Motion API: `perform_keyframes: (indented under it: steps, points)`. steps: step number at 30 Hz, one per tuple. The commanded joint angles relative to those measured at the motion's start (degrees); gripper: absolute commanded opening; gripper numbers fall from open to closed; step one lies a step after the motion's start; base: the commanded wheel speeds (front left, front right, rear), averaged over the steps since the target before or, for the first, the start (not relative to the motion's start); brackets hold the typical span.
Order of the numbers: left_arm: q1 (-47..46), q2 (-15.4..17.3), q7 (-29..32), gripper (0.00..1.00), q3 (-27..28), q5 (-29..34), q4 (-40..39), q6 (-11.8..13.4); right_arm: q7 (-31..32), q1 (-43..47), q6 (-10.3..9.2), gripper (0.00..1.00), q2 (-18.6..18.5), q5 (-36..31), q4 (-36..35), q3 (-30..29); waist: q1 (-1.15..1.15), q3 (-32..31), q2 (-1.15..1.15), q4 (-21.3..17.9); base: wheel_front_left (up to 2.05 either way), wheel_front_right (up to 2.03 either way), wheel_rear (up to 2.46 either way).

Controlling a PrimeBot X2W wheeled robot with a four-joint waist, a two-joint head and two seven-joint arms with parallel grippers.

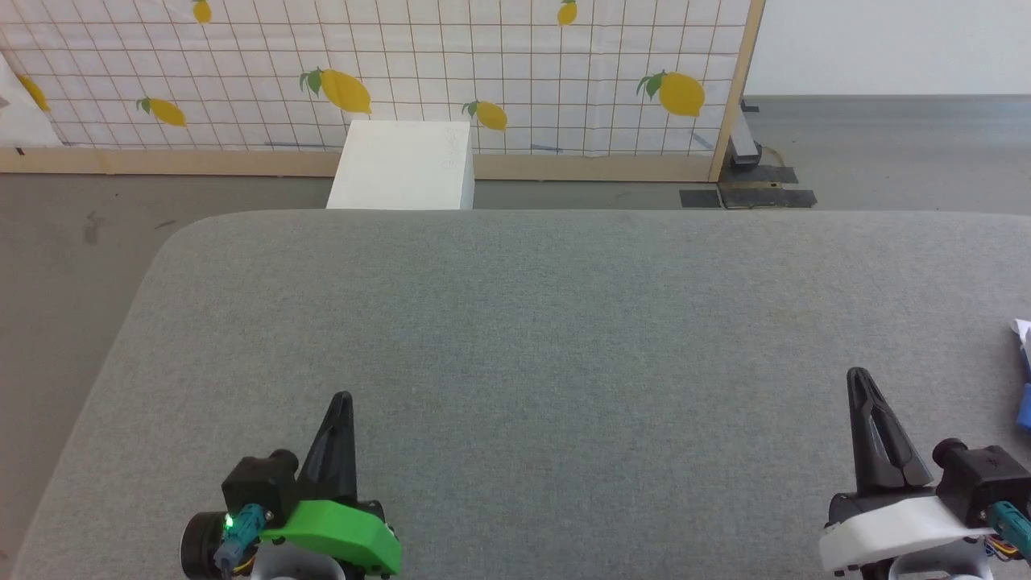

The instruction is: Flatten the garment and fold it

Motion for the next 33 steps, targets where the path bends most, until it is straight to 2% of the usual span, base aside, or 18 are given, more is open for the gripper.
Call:
perform_keyframes:
  steps: [1, 33]
  points:
    - [0.01, 0.0, 0.26, 0.0, 0.09, 0.22, -0.19, 0.02, 0.2, -0.07, 0.0, 0.0, 0.0, -0.09, -0.03, 0.09, 0.0, 0.03, 0.0, -0.05, 0.0, 0.0, 0.0]
    - [0.17, -0.06, 3.96, 0.0, 1.59, 3.45, -2.86, 0.31, 3.12, -1.04, -0.03, 0.0, 0.04, -1.37, -0.47, 1.29, 0.0, 0.65, 0.0, -1.05, 0.0, 0.0, 0.0]
